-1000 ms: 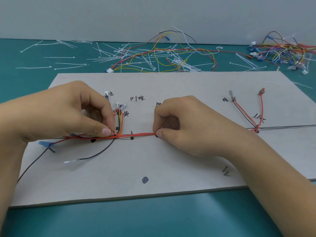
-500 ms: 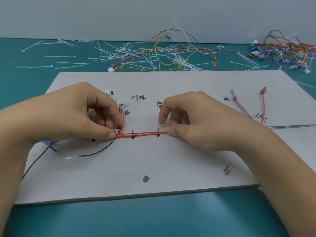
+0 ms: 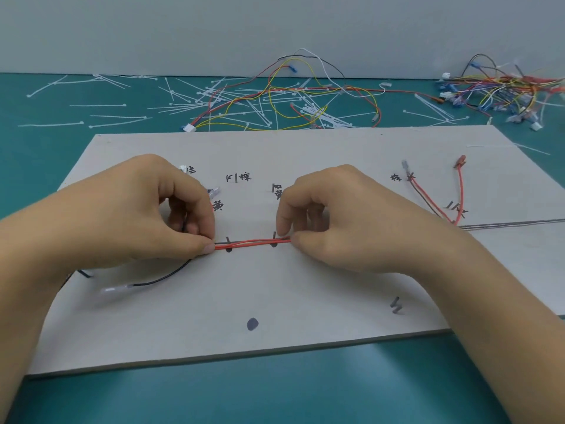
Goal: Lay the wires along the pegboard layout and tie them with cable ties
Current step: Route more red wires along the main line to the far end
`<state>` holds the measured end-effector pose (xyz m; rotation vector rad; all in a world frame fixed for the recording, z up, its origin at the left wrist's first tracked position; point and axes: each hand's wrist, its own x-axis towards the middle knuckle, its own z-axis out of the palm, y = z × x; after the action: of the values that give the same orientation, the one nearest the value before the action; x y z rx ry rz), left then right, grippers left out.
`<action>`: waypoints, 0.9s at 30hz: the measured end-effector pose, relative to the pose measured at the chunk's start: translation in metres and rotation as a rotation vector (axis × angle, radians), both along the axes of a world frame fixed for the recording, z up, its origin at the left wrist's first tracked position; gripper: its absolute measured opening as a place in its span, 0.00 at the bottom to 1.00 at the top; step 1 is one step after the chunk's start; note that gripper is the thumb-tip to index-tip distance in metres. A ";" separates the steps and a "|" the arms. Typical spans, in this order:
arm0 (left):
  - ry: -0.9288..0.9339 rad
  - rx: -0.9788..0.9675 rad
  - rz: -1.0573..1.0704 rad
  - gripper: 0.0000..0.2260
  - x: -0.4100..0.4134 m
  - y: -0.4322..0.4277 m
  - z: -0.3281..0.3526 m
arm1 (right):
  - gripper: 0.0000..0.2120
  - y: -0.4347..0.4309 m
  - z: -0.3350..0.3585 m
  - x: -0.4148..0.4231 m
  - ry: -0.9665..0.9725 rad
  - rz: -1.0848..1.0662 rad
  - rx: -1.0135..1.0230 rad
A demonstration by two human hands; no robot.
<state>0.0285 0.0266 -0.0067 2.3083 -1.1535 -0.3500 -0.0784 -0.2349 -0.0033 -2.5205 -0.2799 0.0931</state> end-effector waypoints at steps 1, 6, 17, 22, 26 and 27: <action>0.009 0.005 -0.001 0.11 -0.002 -0.004 -0.001 | 0.07 0.002 -0.001 0.000 -0.008 0.003 0.011; -0.020 0.050 0.024 0.12 -0.008 -0.016 0.004 | 0.05 0.008 -0.005 0.001 -0.052 -0.024 0.033; -0.135 0.060 0.003 0.11 -0.025 -0.059 0.013 | 0.04 0.015 -0.003 0.000 -0.096 -0.047 -0.027; -0.067 0.000 0.042 0.06 -0.030 -0.073 0.010 | 0.04 0.009 -0.001 -0.001 -0.097 -0.101 -0.031; -0.048 0.004 0.114 0.07 -0.035 -0.076 0.007 | 0.04 0.009 -0.001 -0.001 -0.097 -0.109 -0.015; -0.054 0.010 0.134 0.06 -0.037 -0.076 0.006 | 0.05 0.008 0.000 -0.002 -0.086 -0.110 -0.012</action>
<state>-0.0089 -0.0497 -0.0003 2.4025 -1.0179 -0.2458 -0.0799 -0.2267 -0.0033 -2.5500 -0.1750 -0.0573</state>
